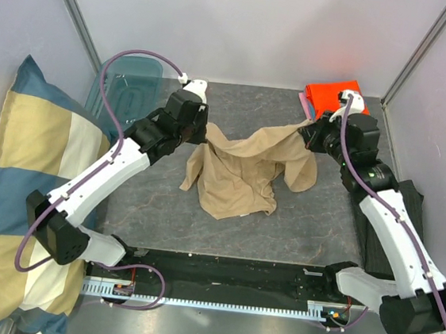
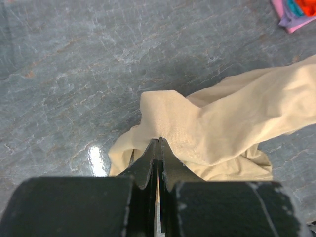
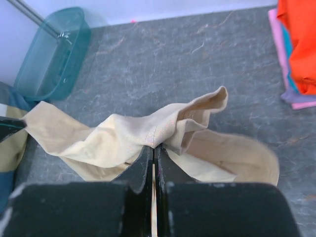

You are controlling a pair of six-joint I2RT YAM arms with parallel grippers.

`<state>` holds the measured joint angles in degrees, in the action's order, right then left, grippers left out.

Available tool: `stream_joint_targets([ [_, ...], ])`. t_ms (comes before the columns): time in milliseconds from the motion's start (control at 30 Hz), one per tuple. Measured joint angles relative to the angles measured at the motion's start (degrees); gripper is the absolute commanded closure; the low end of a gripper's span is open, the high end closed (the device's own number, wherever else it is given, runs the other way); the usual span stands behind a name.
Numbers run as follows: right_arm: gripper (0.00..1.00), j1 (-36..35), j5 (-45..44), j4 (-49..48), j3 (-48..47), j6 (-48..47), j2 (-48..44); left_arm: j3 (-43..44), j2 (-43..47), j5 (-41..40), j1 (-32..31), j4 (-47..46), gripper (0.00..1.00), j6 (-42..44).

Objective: Fold and stack the t-shirts
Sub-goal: Flatten out the tshirt

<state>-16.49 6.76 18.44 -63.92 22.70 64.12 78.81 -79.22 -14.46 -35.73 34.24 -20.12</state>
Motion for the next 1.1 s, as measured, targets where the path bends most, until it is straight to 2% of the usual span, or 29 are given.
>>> stream_joint_targets([
  [267,1.00,-0.1,-8.5,8.5,-5.9,-3.3,-4.9,8.9,4.6,1.7,0.0,4.0,0.98,1.2],
  [367,1.00,-0.1,-12.1,10.1,-8.5,-5.0,-6.6,14.7,6.8,2.9,0.0,5.2,0.98,2.3],
  [567,1.00,-0.2,-15.8,10.8,-19.9,-7.6,-8.3,24.2,9.6,5.0,0.0,6.1,0.98,4.4],
  [767,1.00,-0.2,-19.2,11.9,-26.0,-9.6,-10.1,25.2,10.8,5.5,0.0,7.0,0.98,6.0],
  [1100,1.00,-0.2,-20.8,15.9,-25.0,-10.4,-10.8,23.1,11.5,5.3,0.0,8.2,0.98,6.4],
])
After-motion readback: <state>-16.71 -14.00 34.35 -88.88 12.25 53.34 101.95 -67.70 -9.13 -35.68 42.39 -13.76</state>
